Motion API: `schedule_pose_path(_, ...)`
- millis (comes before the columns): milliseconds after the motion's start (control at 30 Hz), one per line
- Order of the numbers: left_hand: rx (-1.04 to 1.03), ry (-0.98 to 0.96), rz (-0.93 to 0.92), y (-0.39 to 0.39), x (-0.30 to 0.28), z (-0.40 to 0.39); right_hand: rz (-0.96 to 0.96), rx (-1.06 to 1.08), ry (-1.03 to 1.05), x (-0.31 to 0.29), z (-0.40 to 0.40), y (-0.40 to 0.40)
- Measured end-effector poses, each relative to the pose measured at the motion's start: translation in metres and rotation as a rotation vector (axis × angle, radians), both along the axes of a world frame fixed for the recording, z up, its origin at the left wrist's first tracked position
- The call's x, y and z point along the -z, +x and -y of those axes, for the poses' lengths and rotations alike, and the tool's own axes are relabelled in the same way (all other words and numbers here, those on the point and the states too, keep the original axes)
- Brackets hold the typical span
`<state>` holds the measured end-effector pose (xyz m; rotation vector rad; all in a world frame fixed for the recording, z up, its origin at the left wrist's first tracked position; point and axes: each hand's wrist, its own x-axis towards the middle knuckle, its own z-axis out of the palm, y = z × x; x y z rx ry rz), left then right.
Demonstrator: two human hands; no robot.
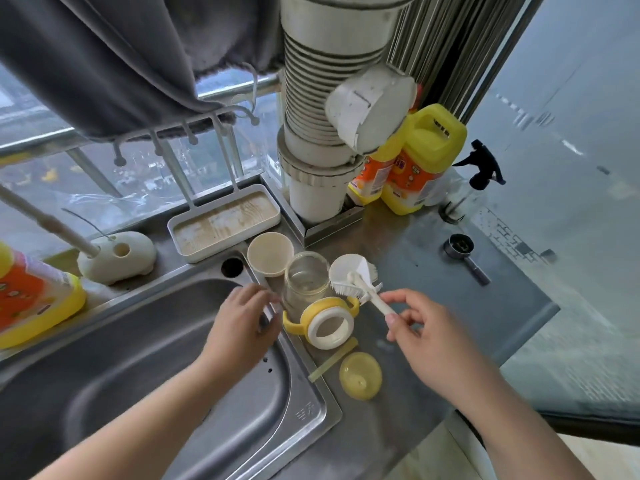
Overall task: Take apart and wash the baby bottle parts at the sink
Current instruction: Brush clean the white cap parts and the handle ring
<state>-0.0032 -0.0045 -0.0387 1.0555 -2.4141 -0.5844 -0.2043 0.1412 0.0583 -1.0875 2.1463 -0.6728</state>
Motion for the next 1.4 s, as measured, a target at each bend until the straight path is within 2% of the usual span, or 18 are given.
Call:
schedule_pose_path(67, 0.082, 0.038, 0.084, -0.003, 0.005, -0.017, -0.007, 0.016, 0.012, 0.002, -0.006, 0.003)
schedule_pose_path(200, 0.032, 0.236, 0.23, -0.029, 0.01, -0.024, -0.007, 0.05, 0.033, 0.007, -0.02, 0.01)
schedule_pose_path(267, 0.012, 0.222, 0.313, -0.039, 0.019, -0.026, -0.008, 0.07, 0.04, 0.009, -0.028, 0.013)
schedule_pose_path(333, -0.024, 0.257, 0.321, -0.044, 0.022, -0.028, 0.001, 0.095, 0.04, 0.011, -0.037, 0.015)
schedule_pose_path(500, -0.122, 0.434, 0.202, -0.038, 0.018, -0.042, 0.029, 0.139, 0.008, 0.008, -0.054, 0.02)
schedule_pose_path(567, -0.12, 0.433, 0.137, -0.027, 0.007, -0.05, 0.018, 0.142, -0.008, 0.0, -0.059, 0.024)
schedule_pose_path(700, -0.201, 0.172, 0.118, 0.01, -0.023, -0.067, 0.027, 0.123, -0.055, -0.019, -0.065, 0.041)
schedule_pose_path(767, -0.276, 0.092, -0.029, 0.034, -0.036, -0.072, 0.05, 0.086, -0.075, -0.028, -0.062, 0.056)
schedule_pose_path(867, -0.36, 0.181, -0.234, 0.073, -0.054, -0.073, 0.035, -0.016, -0.073, -0.034, -0.047, 0.082)
schedule_pose_path(1000, -0.383, 0.373, -0.384, 0.124, -0.079, -0.076, 0.039, -0.272, -0.096, -0.041, -0.011, 0.123)
schedule_pose_path(1100, -0.417, 0.386, -0.404, 0.158, -0.09, -0.079, 0.081, -0.431, -0.156, -0.052, 0.019, 0.16)
schedule_pose_path(1233, -0.461, 0.334, -0.443, 0.191, -0.108, -0.08, 0.025, -0.48, -0.287, -0.056, 0.046, 0.185)
schedule_pose_path(1333, -0.488, 0.28, -0.495, 0.205, -0.118, -0.078, 0.091, -0.68, -0.285, -0.07, 0.044, 0.207)
schedule_pose_path(1400, -0.502, 0.259, -0.523, 0.21, -0.122, -0.076, 0.073, -0.703, -0.29, -0.073, 0.05, 0.215)
